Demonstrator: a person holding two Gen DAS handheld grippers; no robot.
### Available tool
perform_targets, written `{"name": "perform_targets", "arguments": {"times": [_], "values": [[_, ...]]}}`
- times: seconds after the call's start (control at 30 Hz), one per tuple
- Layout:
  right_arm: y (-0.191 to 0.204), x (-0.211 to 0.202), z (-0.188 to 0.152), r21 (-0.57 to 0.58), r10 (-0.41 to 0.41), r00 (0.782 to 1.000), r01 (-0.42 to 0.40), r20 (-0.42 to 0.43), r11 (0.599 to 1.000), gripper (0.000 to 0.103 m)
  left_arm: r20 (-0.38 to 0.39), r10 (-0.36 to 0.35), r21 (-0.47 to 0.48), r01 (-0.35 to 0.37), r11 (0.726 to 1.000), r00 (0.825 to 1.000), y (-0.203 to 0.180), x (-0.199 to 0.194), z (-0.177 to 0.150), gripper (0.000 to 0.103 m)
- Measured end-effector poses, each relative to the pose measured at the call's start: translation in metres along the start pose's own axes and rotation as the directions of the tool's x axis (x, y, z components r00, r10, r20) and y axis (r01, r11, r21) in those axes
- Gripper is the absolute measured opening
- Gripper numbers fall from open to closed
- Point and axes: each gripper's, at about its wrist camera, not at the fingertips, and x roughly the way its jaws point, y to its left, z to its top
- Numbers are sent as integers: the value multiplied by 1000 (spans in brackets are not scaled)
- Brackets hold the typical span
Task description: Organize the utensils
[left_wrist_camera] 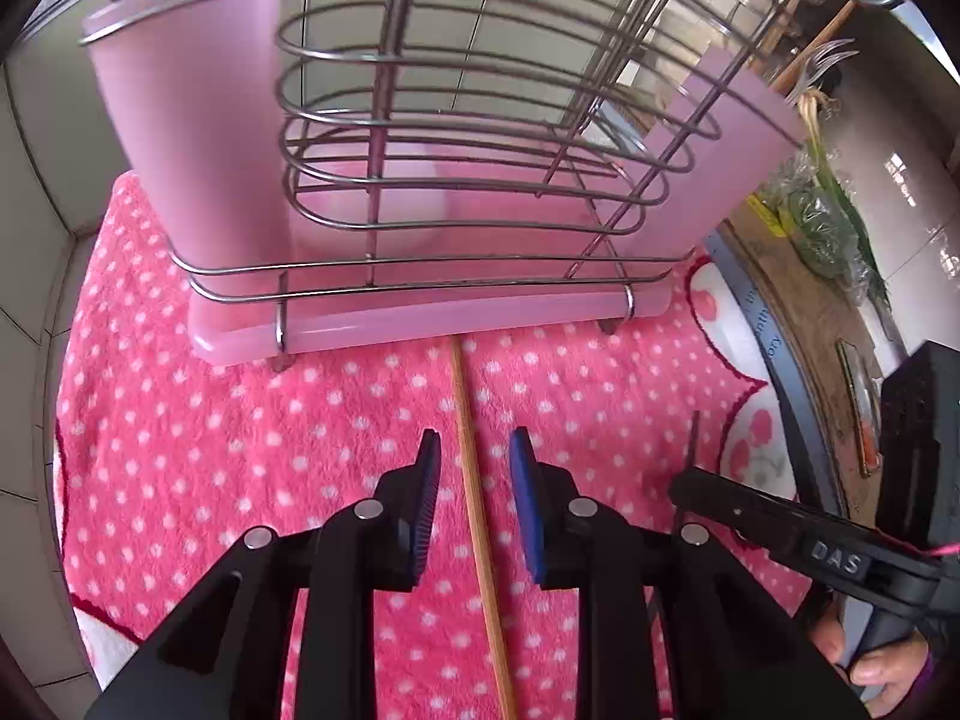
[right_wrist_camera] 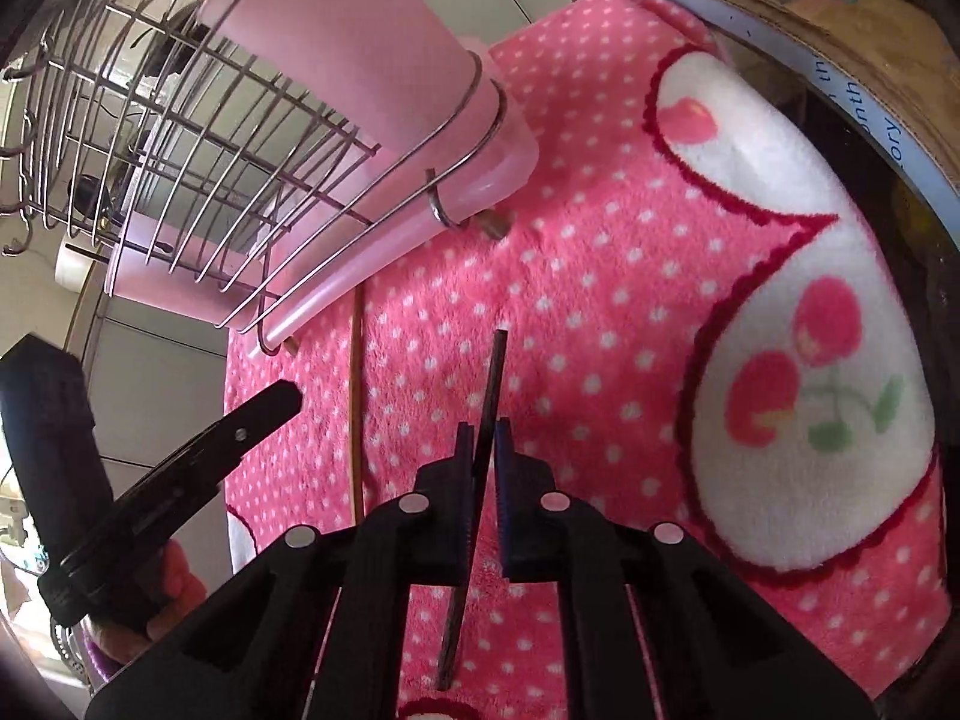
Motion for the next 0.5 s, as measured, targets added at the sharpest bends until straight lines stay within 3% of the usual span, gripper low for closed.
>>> {"name": "perform_targets", "arguments": {"times": [0.27, 0.4, 0.5], "values": [[-30, -25, 3, 20, 78, 997, -78, 11, 997, 7, -66, 126, -3, -127, 992, 990, -11, 47, 22, 10], [-32, -33, 2, 11, 98, 995, -98, 30, 995, 7, -70, 145, 8, -145, 989, 987, -17, 53, 22, 6], [-32, -39, 3, -1, 109, 993, -109, 40, 994, 7, -99, 117, 29, -114, 993, 988, -22, 48, 18, 5]]}}
